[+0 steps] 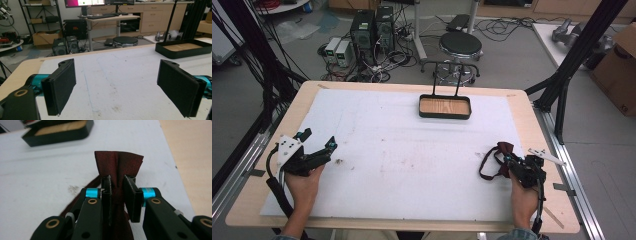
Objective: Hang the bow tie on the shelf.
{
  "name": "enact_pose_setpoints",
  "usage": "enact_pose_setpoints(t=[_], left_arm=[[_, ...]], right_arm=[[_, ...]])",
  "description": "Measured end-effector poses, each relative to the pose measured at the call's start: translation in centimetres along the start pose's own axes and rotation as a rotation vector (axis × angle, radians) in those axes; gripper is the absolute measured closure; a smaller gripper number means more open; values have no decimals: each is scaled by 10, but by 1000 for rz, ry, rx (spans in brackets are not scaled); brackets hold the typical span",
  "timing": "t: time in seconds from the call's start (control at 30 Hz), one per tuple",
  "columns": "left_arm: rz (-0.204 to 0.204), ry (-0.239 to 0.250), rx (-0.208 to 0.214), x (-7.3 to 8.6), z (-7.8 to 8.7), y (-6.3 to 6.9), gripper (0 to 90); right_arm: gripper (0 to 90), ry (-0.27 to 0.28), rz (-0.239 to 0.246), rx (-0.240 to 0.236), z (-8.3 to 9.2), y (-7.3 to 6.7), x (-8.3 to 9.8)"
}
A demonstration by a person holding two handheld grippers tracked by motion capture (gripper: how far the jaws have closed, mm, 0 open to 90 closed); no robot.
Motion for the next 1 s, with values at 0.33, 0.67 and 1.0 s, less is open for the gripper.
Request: enact_pose_setpoints(t=[0.33, 0.67, 1.0], left_arm=[[-8, 0, 1, 0, -1, 1, 158], [-4, 5, 8, 0, -1, 3, 158], [-7, 2, 3, 0, -3, 3, 160]], right_arm=[[775, 59, 111, -69, 6, -23, -35], [778, 69, 200, -107, 2, -41, -64], [779, 93, 255, -143, -9, -57, -95]])
Point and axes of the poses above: each handheld gripper's, and its own axes: z roughly backward along the jaws, x roughly out of its underside, y roughly to its right, the point moved 10 cm from there along -z, roughly forward along the jaws, and after that the axes turned 7 degrees about -x, right-handed, at the moved point
